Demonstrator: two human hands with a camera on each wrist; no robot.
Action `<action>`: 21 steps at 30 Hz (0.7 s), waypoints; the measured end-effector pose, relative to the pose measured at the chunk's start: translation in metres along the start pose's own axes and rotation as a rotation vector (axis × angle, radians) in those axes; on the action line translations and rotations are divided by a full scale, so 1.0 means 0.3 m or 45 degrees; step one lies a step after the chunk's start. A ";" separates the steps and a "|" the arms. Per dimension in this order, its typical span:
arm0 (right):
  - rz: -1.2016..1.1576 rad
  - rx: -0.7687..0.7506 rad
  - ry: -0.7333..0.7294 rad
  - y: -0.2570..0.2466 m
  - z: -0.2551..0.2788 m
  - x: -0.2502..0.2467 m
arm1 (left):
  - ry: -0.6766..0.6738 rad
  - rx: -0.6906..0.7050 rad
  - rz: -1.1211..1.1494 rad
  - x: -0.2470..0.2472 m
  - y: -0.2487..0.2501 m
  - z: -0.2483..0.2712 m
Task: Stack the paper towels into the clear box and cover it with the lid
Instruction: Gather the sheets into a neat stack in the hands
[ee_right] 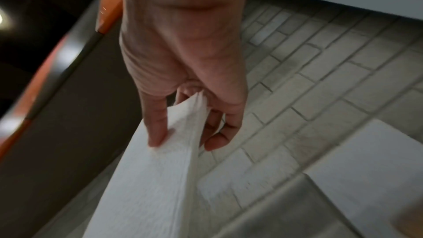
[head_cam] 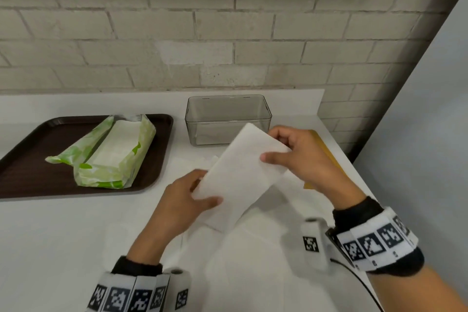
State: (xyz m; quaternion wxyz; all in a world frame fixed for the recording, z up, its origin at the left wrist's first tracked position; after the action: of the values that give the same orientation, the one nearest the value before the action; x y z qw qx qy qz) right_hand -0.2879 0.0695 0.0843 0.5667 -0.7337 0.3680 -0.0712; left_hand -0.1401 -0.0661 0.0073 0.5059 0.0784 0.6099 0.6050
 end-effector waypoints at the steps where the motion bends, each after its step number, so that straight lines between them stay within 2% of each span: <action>1: -0.008 -0.049 -0.032 -0.048 -0.023 0.011 | 0.020 0.088 0.057 0.002 0.055 0.009; 3: -0.064 -0.149 0.000 -0.125 -0.060 0.013 | 0.072 0.197 0.261 -0.003 0.136 0.021; 5: -0.210 -0.210 0.155 -0.155 -0.071 -0.002 | 0.118 0.210 0.534 -0.010 0.155 0.022; 7: -0.352 -0.165 0.273 -0.117 -0.055 0.011 | 0.163 0.191 0.761 -0.014 0.141 0.020; 9: -0.369 -0.064 0.268 -0.050 -0.024 0.069 | 0.194 0.192 0.865 -0.010 0.132 0.027; 13: -0.192 -0.040 0.312 0.006 0.010 0.119 | 0.232 0.247 0.910 -0.002 0.142 0.039; 16: -0.238 -0.094 0.372 0.012 0.020 0.111 | 0.251 0.272 0.896 0.009 0.135 0.043; 21: -0.142 0.068 0.315 0.132 0.073 0.165 | 0.269 0.072 0.746 0.081 0.038 0.014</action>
State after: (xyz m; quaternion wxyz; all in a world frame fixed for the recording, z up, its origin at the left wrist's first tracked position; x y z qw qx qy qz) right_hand -0.2590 0.0523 0.0262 0.5317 -0.7232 0.3916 -0.2022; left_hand -0.1547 -0.0432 0.0049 0.2414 0.2015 0.6273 0.7125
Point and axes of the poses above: each hand's wrist, its own z-axis away from the middle knuckle, its own x-axis out of the palm, y = z × x, the point moved 9 cm from there along -z, towards the middle knuckle, and after that the axes turned 15 degrees about -x, right-handed, at the moved point
